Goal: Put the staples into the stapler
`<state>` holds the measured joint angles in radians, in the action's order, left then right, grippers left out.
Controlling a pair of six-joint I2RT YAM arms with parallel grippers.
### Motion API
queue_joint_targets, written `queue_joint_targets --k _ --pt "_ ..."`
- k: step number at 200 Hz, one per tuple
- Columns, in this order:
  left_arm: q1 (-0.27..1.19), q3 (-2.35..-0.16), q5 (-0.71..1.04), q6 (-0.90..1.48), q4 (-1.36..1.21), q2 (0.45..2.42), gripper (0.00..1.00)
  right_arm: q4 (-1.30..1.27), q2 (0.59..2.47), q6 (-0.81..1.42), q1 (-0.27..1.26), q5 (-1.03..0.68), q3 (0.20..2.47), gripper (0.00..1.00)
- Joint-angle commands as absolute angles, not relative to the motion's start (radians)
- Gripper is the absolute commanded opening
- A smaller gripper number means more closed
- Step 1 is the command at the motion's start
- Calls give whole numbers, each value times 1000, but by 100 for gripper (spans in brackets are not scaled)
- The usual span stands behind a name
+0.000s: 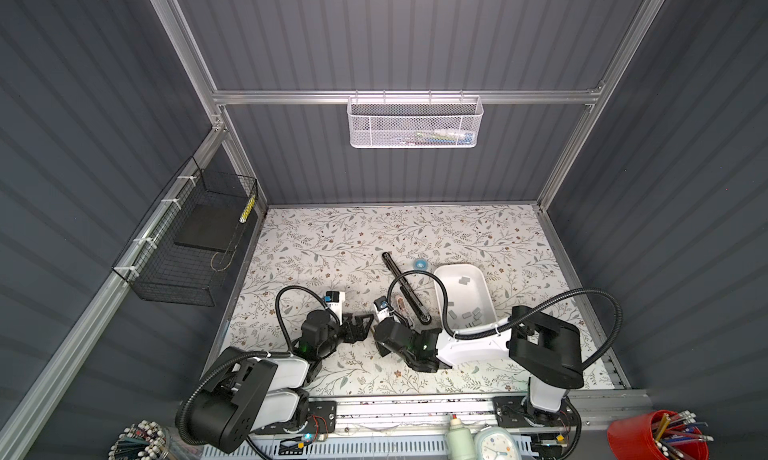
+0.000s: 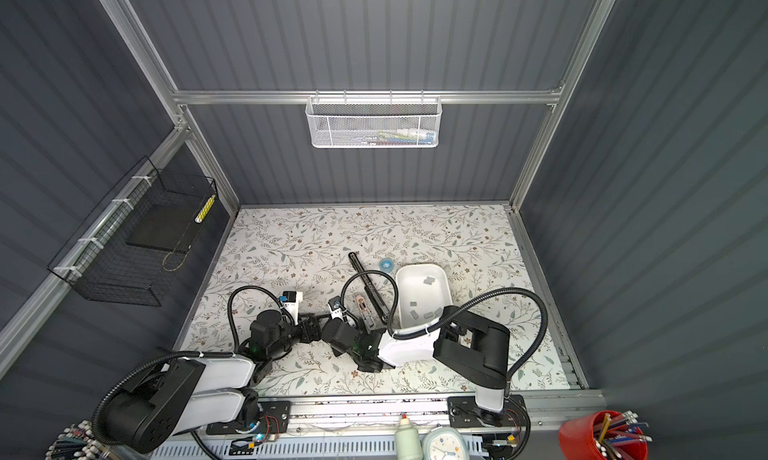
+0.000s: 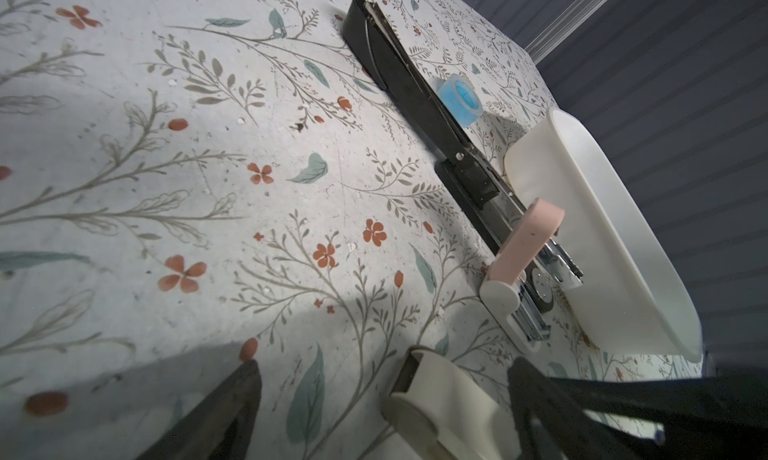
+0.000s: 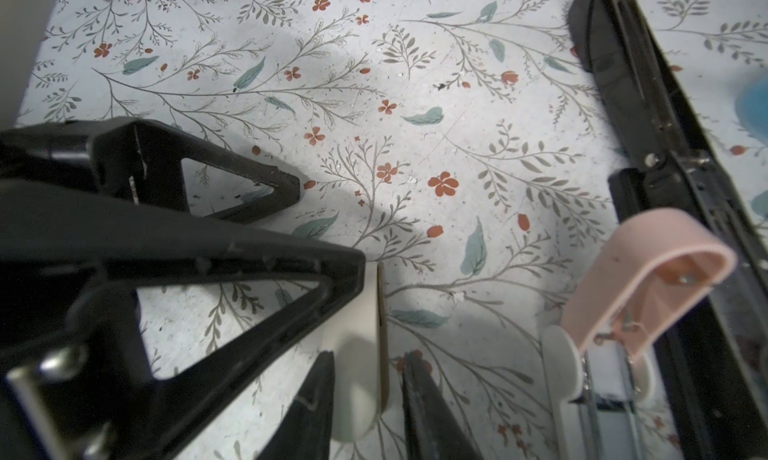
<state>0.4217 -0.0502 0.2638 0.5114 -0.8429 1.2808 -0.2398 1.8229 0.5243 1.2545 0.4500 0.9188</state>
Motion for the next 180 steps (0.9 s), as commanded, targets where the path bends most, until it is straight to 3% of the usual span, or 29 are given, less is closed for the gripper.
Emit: queue_joint_targets --k 1,180 --pt "431 -40 273 514 -841 1267 93 -209 1854 541 1253 453 901 30" --pt "574 -38 112 557 -692 1208 87 -336 1855 586 1255 438 769 28"
